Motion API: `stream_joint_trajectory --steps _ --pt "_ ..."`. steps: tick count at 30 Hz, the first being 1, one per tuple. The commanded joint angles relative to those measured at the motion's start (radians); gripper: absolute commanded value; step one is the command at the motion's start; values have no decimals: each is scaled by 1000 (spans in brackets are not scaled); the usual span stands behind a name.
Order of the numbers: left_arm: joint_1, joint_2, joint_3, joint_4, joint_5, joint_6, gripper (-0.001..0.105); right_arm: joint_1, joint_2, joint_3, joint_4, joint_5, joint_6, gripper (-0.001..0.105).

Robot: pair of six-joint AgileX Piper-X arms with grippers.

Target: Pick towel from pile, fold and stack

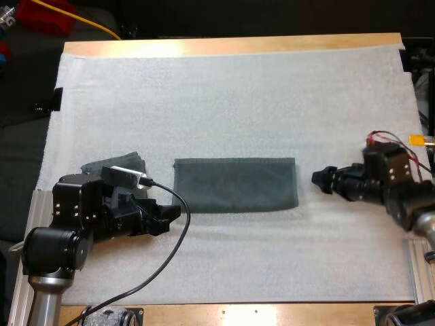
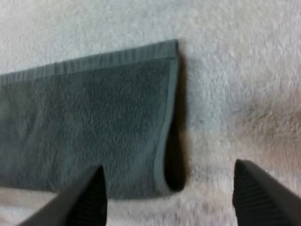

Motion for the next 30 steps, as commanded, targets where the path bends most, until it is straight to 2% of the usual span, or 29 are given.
stream_joint_trajectory --steps 1,6,12,19,30 --pt "0 -3 -7 -14 10 -9 60 -25 15 -8 -18 -54 -16 55" --pt "0 -3 -7 -72 33 -42 60 -85 115 -8 -112 -164 -21 55" --pt "0 -3 -7 -76 64 -62 60 -88 237 -8 -204 -270 -21 55" --pt "0 -3 -7 -76 65 -62 60 -86 355 -10 -267 -339 -13 55" --pt "0 -3 -7 -76 65 -62 60 -85 454 -10 -291 -389 9 55"
